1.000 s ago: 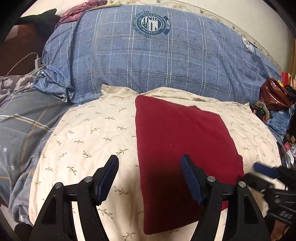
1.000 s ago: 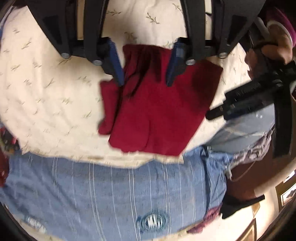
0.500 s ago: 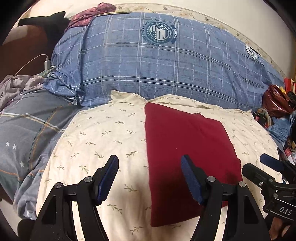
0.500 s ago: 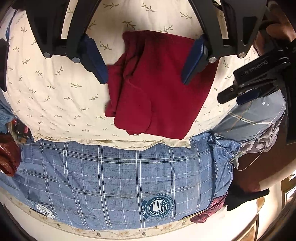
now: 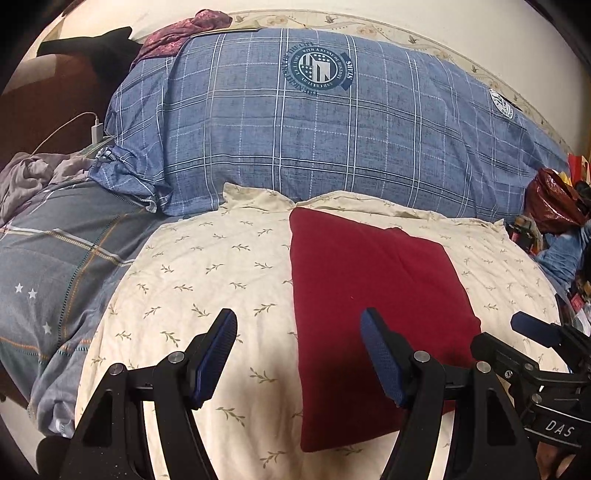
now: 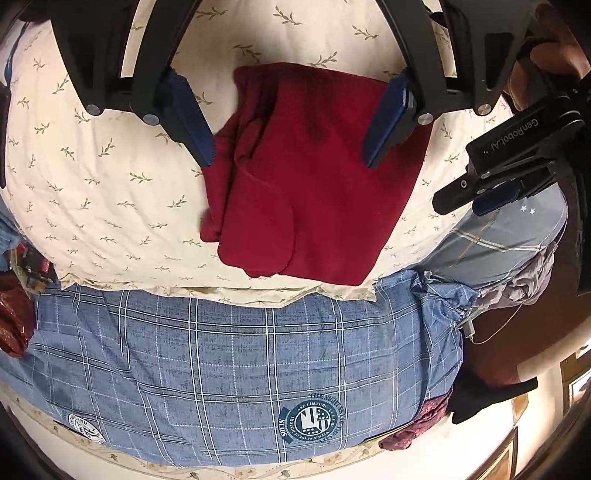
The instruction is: Fold small clothes
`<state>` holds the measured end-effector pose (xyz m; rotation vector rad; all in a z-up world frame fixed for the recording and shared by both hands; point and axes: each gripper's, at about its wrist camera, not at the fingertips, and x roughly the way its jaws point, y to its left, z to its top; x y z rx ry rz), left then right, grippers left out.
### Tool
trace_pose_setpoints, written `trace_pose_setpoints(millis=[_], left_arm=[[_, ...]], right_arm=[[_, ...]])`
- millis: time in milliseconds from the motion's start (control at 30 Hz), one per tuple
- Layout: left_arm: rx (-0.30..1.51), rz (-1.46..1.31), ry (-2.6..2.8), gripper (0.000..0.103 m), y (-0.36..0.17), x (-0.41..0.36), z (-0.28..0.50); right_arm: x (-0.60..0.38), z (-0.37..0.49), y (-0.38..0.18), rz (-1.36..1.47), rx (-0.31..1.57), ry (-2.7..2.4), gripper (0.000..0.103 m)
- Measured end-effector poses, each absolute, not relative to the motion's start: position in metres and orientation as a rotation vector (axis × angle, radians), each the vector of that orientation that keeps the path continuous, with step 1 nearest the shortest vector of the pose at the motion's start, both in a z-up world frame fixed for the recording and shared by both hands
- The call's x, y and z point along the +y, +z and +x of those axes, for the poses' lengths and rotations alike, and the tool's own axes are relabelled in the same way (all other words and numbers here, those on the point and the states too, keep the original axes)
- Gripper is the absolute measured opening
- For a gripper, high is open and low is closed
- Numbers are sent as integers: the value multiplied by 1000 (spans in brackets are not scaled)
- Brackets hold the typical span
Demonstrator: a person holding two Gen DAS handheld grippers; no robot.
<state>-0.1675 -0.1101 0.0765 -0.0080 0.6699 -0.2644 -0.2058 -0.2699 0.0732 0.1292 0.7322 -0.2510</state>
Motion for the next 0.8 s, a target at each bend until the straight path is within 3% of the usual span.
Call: trace_pose_setpoints(millis=[800], left_arm=[[686, -5, -258, 69, 72, -110, -159]], right_arm=[[-267, -191, 63, 148, 772, -247, 83]])
